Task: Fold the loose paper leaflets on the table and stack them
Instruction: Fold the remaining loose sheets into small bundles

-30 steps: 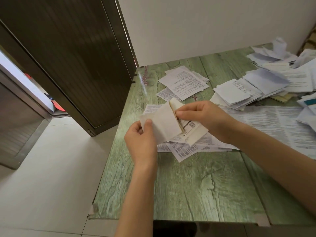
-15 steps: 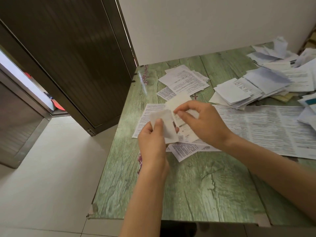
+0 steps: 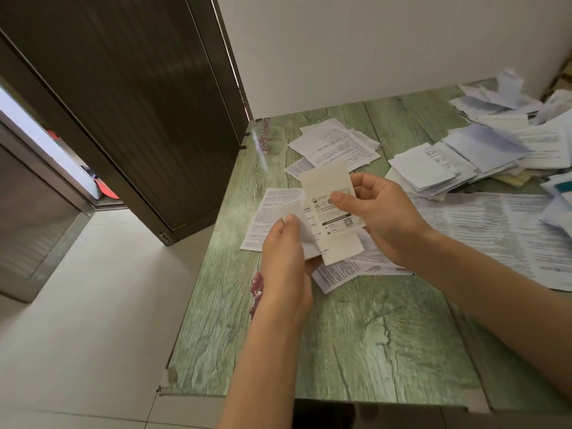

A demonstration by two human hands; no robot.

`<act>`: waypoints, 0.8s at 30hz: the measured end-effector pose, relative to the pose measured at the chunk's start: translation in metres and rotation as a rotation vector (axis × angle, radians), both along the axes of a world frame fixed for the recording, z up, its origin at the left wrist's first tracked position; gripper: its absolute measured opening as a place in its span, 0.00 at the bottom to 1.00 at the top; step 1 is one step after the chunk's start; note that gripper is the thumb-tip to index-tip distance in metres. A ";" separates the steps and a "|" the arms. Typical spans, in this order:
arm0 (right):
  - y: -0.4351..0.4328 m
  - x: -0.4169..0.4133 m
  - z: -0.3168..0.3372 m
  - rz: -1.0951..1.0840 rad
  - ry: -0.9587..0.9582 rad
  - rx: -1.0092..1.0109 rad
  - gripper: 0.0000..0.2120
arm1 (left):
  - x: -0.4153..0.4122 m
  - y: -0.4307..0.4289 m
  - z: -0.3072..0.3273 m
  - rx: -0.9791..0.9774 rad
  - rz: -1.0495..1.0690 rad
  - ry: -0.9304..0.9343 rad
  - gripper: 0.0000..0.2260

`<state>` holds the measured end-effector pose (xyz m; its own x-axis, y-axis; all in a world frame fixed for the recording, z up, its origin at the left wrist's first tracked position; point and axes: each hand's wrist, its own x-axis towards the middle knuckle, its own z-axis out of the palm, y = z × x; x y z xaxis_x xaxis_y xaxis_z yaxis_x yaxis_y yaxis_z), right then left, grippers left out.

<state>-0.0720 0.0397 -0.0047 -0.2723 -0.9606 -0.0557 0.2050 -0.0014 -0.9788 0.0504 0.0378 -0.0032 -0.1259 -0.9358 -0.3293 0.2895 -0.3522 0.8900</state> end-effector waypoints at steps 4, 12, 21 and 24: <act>0.001 0.002 -0.001 -0.083 -0.026 -0.034 0.06 | -0.002 0.005 0.002 -0.047 -0.140 -0.006 0.11; 0.000 0.010 -0.010 -0.245 -0.132 -0.036 0.02 | -0.007 0.009 -0.002 -0.102 -0.204 -0.064 0.11; 0.003 0.012 -0.011 -0.057 0.230 -0.121 0.12 | -0.006 0.000 -0.002 0.004 0.050 0.009 0.09; 0.009 0.023 -0.014 0.060 0.218 -0.182 0.13 | -0.010 0.004 -0.005 -0.061 0.075 -0.078 0.09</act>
<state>-0.0487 0.0485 -0.0184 -0.2013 -0.9641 0.1730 -0.0049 -0.1756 -0.9844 0.0405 0.0415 -0.0087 -0.0315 -0.9601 -0.2779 0.2423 -0.2771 0.9298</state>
